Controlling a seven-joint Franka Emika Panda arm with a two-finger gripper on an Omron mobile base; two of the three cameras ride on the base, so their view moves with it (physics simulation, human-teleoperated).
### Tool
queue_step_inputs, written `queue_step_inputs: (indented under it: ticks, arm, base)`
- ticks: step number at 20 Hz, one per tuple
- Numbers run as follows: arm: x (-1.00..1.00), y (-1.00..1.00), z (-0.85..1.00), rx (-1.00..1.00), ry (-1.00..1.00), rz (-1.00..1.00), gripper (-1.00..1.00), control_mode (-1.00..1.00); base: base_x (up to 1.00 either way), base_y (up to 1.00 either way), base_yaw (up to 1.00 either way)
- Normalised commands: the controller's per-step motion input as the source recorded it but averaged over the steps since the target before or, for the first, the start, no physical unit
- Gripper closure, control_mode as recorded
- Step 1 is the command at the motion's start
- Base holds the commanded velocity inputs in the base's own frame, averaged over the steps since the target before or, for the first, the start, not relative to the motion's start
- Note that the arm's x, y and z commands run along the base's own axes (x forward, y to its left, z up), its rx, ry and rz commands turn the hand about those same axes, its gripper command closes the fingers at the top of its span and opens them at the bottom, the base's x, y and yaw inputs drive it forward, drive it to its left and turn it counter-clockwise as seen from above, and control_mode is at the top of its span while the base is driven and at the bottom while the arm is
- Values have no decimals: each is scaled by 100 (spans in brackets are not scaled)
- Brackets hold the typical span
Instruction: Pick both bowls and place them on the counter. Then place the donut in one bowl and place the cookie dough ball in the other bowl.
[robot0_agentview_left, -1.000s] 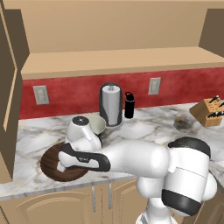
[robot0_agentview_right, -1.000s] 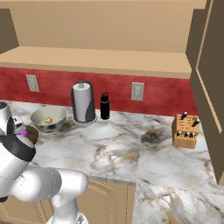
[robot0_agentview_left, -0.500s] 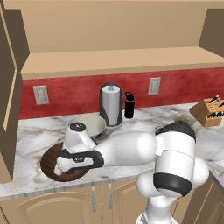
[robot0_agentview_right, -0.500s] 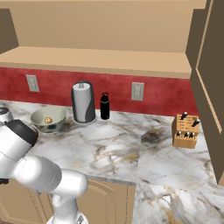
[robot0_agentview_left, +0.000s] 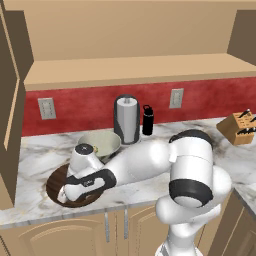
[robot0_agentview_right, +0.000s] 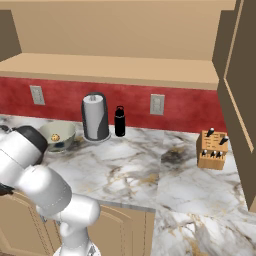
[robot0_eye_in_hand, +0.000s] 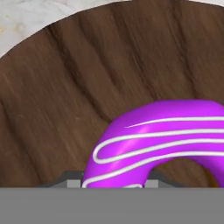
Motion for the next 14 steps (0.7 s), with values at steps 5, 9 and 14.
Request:
queue_step_inputs:
  ticks: [5, 9, 14]
  arm:
    - [0, 4, -12, 0, 2, -2, 100, -100]
    - [3, 0, -14, 0, 2, 0, 100, -100]
    - [2, 0, -12, 0, 2, 0, 100, -100]
  base:
    - [0, 0, 0]
    - [0, 0, 0]
    - [0, 0, 0]
